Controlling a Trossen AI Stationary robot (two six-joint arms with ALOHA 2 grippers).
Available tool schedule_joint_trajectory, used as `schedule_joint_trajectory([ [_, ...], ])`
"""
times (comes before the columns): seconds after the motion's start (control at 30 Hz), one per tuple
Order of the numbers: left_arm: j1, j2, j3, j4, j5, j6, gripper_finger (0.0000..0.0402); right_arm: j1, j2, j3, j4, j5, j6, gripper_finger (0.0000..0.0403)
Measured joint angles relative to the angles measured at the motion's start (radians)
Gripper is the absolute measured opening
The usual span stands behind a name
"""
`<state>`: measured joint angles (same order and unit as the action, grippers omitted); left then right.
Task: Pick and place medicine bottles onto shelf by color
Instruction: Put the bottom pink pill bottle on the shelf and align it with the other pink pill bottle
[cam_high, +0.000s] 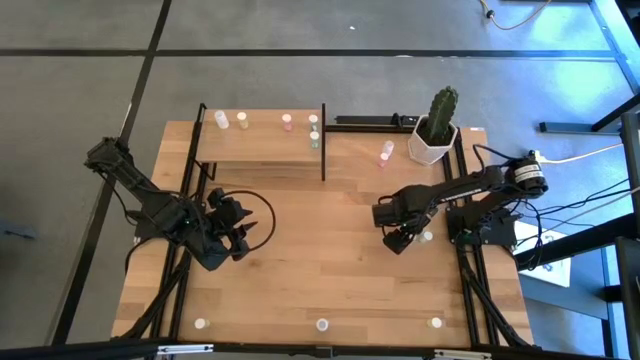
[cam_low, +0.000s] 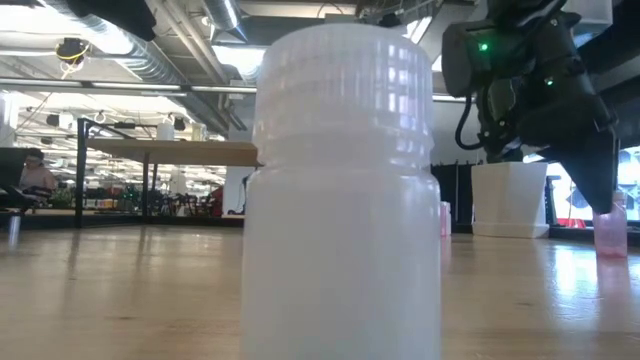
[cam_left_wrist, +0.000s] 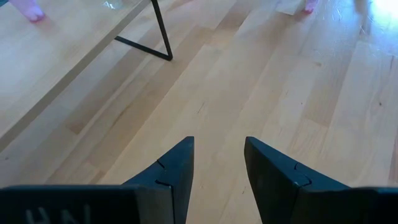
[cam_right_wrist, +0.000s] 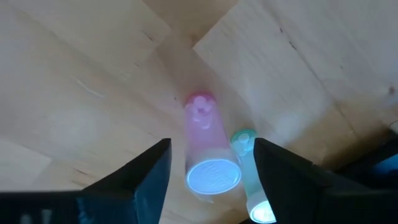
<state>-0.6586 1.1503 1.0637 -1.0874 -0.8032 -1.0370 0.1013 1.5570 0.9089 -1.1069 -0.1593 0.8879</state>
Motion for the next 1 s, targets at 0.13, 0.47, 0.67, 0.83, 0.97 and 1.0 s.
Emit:
schedule_joint_trajectory([
  [0.13, 0.0, 0.0, 0.0, 0.0, 0.0, 0.0, 0.0135, 0.0, 0.006, 0.0, 0.001, -0.001, 0.002, 0.0195],
  [0.47, 0.0, 0.0, 0.0, 0.0, 0.0, 0.0, 0.0135, 0.0, 0.006, 0.001, 0.021, -0.002, 0.067, 0.0113],
  [0.67, 0.0, 0.0, 0.0, 0.0, 0.0, 0.0, 0.0135, 0.0, 0.006, 0.024, 0.021, -0.005, 0.08, 0.0122],
  [0.83, 0.0, 0.0, 0.0, 0.0, 0.0, 0.0, 0.0135, -0.004, 0.006, 0.11, 0.002, -0.027, 0.084, 0.0123],
  [0.97, 0.0, 0.0, 0.0, 0.0, 0.0, 0.0, 0.0135, -0.006, 0.006, 0.213, -0.011, -0.02, 0.055, 0.0114],
  [1.0, 0.0, 0.0, 0.0, 0.0, 0.0, 0.0, 0.0135, -0.007, 0.006, 0.24, -0.011, -0.019, 0.046, 0.0114],
])
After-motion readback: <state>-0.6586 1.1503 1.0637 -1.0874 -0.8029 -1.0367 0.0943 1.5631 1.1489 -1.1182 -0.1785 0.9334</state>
